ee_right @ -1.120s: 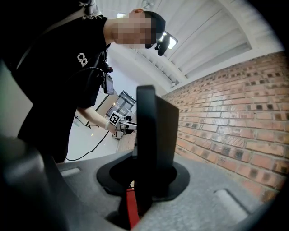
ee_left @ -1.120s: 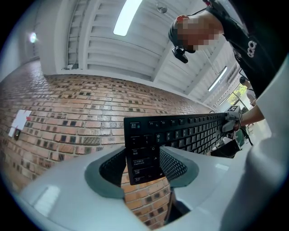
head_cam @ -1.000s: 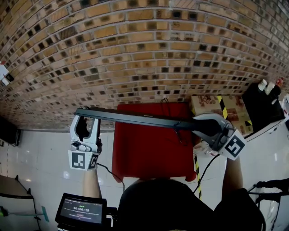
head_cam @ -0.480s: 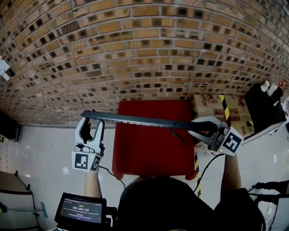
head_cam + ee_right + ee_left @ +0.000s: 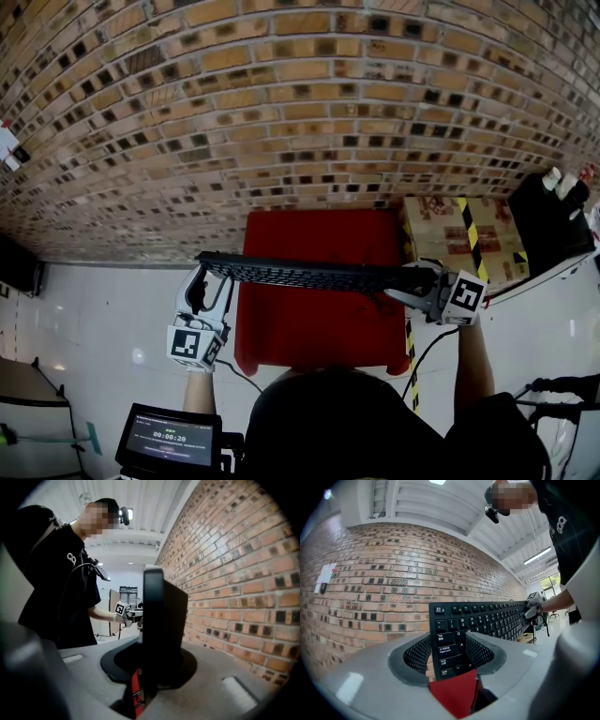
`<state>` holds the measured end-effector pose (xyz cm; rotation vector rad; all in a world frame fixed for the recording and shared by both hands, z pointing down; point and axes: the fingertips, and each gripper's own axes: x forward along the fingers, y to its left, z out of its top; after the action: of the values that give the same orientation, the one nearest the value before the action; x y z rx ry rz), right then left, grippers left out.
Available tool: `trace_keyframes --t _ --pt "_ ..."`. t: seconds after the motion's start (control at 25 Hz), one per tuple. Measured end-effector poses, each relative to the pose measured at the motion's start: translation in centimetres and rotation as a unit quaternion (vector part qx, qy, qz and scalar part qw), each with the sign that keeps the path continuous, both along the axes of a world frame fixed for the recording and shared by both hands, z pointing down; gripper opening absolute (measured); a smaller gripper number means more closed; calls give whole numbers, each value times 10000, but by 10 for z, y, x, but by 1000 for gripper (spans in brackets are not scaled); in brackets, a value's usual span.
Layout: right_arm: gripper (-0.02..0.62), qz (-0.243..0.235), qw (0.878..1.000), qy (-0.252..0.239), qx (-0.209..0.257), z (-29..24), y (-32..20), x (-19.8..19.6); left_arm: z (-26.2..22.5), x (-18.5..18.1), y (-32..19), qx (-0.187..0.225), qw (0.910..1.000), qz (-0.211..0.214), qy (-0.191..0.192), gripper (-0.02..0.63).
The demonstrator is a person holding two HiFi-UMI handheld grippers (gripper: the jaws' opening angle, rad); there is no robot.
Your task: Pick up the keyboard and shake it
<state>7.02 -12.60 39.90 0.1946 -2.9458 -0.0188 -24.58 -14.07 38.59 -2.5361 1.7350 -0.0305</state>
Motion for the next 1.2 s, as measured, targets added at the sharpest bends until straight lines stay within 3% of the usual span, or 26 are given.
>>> trace_keyframes --t 0.24,0.44,1.2 --pt "64 -6 9939 44 -1105 59 7 6 60 4 8 -797 9968 101 39 233" --pt "64 18 9872 -5 -1594 90 9 6 91 0 11 -1107 9938 56 -47 233" --pt "60 -146 9889 90 -1479 99 7 1 94 1 5 -1189 9929 41 -30 233"
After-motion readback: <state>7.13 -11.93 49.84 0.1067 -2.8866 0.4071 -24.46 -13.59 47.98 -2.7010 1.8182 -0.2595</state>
